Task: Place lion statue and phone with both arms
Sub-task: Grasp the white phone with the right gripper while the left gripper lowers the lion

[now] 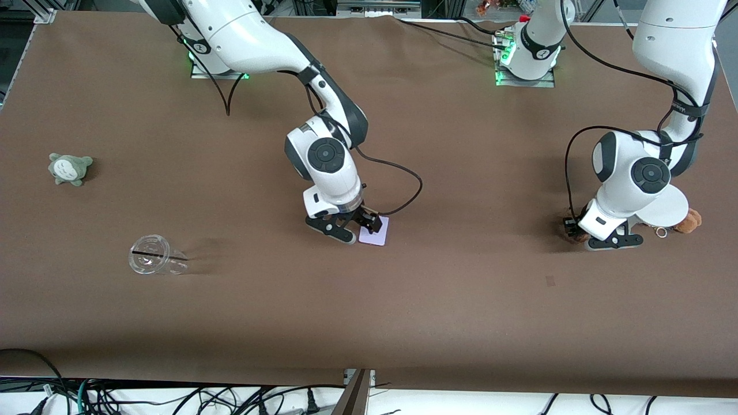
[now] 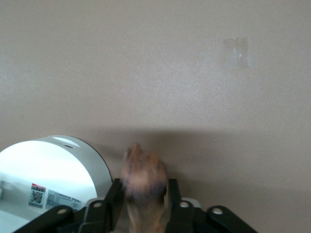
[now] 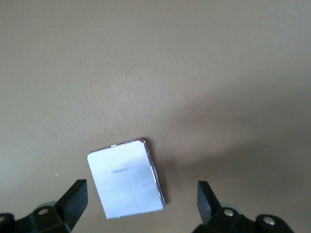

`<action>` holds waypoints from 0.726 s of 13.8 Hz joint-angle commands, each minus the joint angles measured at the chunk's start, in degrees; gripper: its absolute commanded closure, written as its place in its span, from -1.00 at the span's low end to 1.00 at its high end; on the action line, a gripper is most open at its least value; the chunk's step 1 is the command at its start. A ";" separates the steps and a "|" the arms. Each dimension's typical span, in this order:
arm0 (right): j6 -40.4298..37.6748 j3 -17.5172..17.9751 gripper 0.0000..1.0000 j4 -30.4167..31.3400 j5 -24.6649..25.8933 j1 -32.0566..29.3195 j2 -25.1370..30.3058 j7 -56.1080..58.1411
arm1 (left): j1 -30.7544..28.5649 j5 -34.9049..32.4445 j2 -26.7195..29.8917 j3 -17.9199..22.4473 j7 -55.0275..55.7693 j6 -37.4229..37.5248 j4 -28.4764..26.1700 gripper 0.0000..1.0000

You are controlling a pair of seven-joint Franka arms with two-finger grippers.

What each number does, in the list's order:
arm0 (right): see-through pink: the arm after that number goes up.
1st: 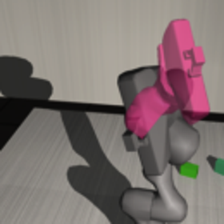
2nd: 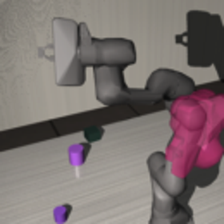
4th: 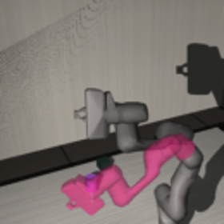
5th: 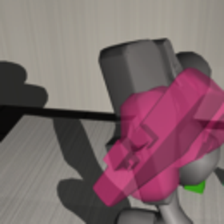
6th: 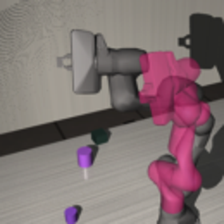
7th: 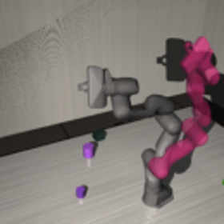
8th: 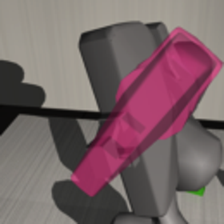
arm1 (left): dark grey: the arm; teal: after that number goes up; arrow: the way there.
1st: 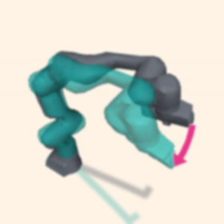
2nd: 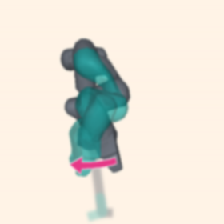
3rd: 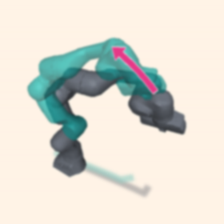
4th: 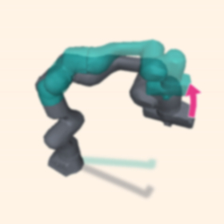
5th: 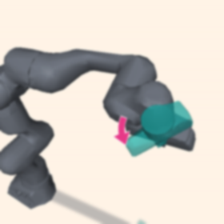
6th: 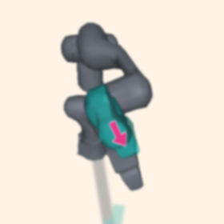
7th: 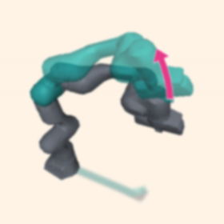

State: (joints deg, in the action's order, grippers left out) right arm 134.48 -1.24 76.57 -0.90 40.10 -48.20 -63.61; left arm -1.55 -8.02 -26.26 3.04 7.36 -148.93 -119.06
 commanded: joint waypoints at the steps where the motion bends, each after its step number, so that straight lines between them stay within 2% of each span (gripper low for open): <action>1: 0.69 -0.69 -0.99 -3.53 3.36 1.46 -3.39 -0.72 | -0.12 -0.50 0.94 -0.49 -0.95 0.83 0.84 -1.00; 4: 0.96 -0.87 -0.99 -5.90 4.86 3.23 -6.20 -0.99 | 1.02 -0.33 1.12 -1.89 0.98 11.00 7.06 -1.00; 7: 0.96 -0.87 -0.99 -8.71 4.95 3.32 -8.22 -0.99 | 1.37 0.03 1.56 -5.84 9.05 16.55 10.41 -1.00; 10: 2.10 -0.96 -0.99 -9.95 5.47 4.02 -10.42 -1.16 | 2.16 0.03 2.44 -6.82 10.05 24.19 16.46 -1.00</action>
State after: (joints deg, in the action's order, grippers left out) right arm 135.84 -1.52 69.84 3.19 43.19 -55.76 -63.62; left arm 0.06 -7.99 -24.75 -3.80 16.60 -130.26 -106.79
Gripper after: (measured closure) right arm 0.000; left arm 0.000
